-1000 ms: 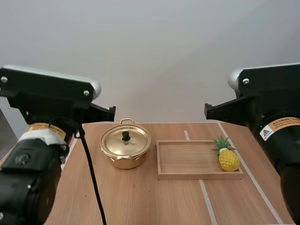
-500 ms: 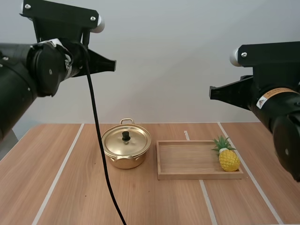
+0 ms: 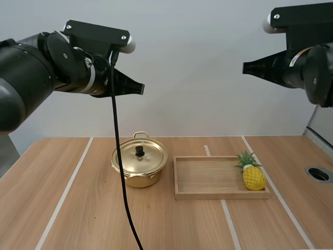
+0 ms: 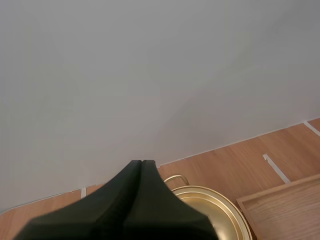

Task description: Open the pot, put the pineapple inside, and close it

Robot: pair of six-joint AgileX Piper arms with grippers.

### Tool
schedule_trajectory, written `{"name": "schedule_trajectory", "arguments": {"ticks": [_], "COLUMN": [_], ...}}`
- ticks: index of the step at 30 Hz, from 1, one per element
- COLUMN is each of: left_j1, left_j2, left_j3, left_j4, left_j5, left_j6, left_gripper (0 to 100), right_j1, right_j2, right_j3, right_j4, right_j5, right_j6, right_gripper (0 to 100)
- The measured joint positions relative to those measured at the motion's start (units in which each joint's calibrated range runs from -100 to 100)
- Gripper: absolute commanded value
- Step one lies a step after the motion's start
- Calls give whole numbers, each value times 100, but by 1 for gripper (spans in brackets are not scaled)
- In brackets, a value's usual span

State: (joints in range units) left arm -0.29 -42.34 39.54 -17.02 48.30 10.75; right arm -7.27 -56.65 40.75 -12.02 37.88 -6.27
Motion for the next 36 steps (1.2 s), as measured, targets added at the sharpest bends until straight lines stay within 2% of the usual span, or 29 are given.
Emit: {"name": "schedule_trajectory", "arguments": {"ticks": [7, 21, 33, 34, 36], "left_j1": [0, 0, 0, 0, 0], "left_j2": [459, 677, 764, 770, 770], "left_j3": [-170, -1368, -1429, -1429, -1429], "left_j4": [-25, -248, -275, -275, -275], "left_j5": [480, 1814, 2938, 2994, 3126], "left_j6": [252, 329, 239, 239, 239], "left_gripper": [0, 0, 0, 1, 13], "right_j1": [0, 0, 0, 0, 0], "right_j2": [57, 57, 57, 57, 57], "right_j3": [-44, -44, -44, -44, -44], "right_j4": [0, -10, -10, -10, -10], "right_j5": [191, 233, 371, 393, 470], "right_j6": [-141, -275, -275, -275, -275], "right_gripper": [0, 0, 0, 0, 0]}}
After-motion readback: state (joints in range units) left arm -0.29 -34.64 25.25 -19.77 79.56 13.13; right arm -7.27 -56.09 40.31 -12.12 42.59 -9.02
